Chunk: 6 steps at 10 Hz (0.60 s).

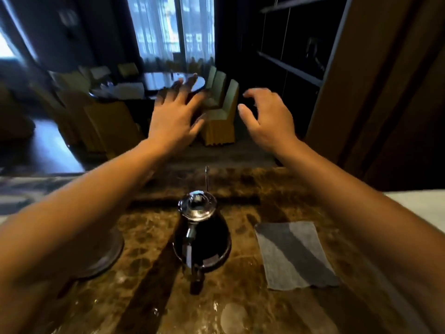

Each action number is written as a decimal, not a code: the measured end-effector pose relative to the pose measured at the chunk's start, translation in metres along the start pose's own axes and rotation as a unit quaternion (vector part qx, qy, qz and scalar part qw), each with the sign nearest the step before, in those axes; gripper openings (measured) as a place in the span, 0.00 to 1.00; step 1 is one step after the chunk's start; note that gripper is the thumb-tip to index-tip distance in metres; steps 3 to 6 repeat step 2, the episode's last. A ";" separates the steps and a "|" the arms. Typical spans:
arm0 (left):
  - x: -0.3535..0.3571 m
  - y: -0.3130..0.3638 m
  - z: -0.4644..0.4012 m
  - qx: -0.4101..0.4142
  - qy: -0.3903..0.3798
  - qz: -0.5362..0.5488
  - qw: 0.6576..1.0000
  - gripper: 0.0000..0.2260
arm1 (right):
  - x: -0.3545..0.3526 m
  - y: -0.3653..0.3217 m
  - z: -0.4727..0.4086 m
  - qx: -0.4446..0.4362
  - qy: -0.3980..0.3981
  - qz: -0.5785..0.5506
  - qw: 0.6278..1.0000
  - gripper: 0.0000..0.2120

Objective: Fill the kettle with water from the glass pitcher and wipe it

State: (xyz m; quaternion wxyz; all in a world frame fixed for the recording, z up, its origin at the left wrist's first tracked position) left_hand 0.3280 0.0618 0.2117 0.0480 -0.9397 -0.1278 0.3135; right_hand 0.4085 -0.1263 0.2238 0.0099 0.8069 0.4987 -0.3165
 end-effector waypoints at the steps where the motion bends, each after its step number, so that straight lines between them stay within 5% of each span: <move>1: -0.003 -0.045 -0.023 0.002 -0.008 -0.050 0.999 0.31 | 0.021 -0.005 -0.041 -0.057 -0.042 0.132 0.989 0.28; 2: -0.018 -0.077 -0.034 -0.083 0.016 -0.057 0.995 0.33 | 0.025 0.016 -0.065 -0.065 -0.062 0.181 0.979 0.32; 6: -0.018 -0.077 -0.034 -0.083 0.016 -0.057 0.995 0.33 | 0.025 0.016 -0.065 -0.065 -0.062 0.181 0.979 0.32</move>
Point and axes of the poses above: each hand's wrist, its own z-axis away from the middle knuckle, its own x-axis out of the palm, y = z × x, the point moved 8 cm from there along -z, towards the middle knuckle, and after that the axes turned 13 degrees about y, right-handed, at the moved point
